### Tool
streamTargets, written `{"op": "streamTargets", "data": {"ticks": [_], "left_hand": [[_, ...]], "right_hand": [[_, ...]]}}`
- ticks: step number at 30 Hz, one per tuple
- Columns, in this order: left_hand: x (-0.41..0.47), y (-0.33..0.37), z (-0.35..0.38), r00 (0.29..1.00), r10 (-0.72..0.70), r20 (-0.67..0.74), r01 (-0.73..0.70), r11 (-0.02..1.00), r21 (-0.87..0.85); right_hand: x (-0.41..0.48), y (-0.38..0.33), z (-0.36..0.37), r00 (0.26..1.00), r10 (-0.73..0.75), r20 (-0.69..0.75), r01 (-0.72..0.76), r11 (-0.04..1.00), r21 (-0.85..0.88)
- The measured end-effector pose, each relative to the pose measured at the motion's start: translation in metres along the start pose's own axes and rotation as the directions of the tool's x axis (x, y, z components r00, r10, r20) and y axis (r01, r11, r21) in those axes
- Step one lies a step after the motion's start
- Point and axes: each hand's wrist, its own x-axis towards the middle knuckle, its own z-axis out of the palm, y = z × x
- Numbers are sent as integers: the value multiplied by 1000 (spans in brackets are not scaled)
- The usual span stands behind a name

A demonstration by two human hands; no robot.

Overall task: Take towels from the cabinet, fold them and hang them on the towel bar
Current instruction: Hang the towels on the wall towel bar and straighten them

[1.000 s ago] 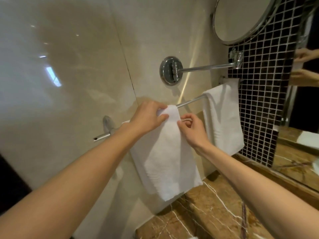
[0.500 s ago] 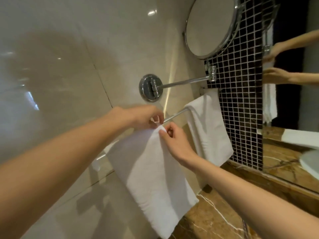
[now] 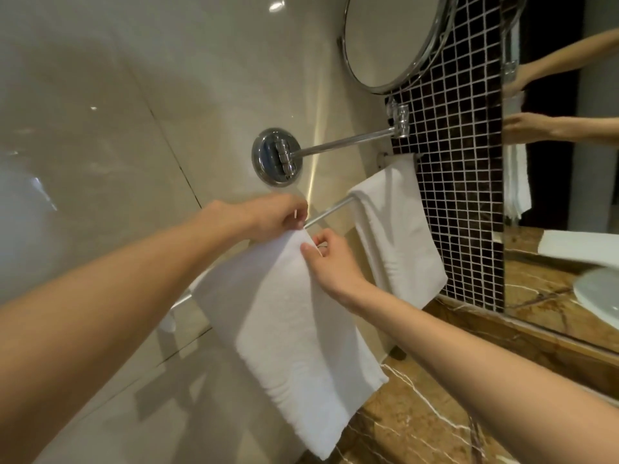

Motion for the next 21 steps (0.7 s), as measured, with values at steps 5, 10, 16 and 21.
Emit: {"op": "streamTargets", "data": {"ticks": [5, 10, 16, 21], "left_hand": [[-2, 8, 7, 998, -3, -59, -1, 997, -76], [-6, 6, 28, 994, 23, -103, -33, 994, -102], [-13, 22, 34, 984, -29, -174, 31, 999, 9], [-35, 50, 50, 924, 15, -382, 15, 997, 75]], "right_hand": [[0, 6, -2, 998, 60, 10, -61, 997, 38], [-16, 23, -5, 987, 131, 97, -148, 969, 195], [-39, 54, -23, 951, 178, 253, -229, 955, 187], [-70, 111, -37, 846, 328, 419, -361, 933, -1]]}}
